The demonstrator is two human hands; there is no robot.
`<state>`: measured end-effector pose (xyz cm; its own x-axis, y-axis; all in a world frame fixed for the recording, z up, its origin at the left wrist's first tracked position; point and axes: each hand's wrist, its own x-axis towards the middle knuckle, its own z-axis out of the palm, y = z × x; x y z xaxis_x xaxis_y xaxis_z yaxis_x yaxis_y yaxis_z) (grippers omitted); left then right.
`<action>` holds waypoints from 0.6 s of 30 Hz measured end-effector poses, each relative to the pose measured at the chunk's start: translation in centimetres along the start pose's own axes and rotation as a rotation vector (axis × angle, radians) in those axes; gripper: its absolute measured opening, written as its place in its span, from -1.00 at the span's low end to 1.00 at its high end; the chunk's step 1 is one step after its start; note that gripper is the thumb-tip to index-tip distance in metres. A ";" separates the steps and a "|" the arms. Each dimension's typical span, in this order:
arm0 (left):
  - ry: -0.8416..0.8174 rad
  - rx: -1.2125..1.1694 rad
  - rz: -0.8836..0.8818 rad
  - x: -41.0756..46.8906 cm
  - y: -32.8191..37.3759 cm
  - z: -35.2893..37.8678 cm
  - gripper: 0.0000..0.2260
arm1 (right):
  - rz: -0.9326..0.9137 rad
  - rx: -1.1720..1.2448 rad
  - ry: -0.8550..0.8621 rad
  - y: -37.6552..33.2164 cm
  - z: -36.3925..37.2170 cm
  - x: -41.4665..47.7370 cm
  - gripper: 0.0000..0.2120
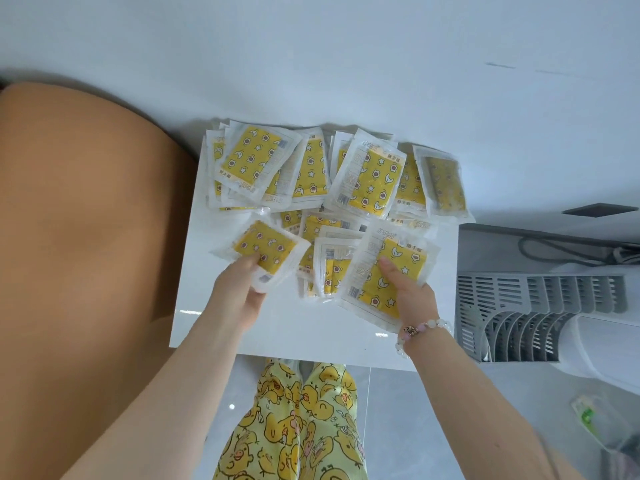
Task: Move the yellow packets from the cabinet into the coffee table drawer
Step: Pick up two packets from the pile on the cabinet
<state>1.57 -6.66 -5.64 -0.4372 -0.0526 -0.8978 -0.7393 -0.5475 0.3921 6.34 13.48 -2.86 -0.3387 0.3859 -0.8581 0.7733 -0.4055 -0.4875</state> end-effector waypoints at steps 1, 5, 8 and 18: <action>-0.062 0.058 0.027 -0.6 0.2 -0.2 -0.71 | 0.006 -0.005 -0.003 0.0 0.1 0.0 -0.74; -0.217 0.417 0.179 -2.7 0.5 1.4 -0.63 | 0.028 0.003 -0.043 0.0 0.5 0.0 -0.81; -0.367 0.799 0.250 -3.6 0.4 3.5 -0.56 | 0.064 0.016 -0.088 -0.3 0.8 -0.4 -0.78; -0.317 1.279 0.505 -4.6 -2.6 5.5 -0.77 | 0.099 0.251 -0.124 -0.6 0.6 0.4 -0.42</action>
<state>2.72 -0.42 -1.42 -0.7598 0.2684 -0.5921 -0.3430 0.6082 0.7158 5.44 13.38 -3.02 -0.3437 0.2362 -0.9089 0.6542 -0.6341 -0.4122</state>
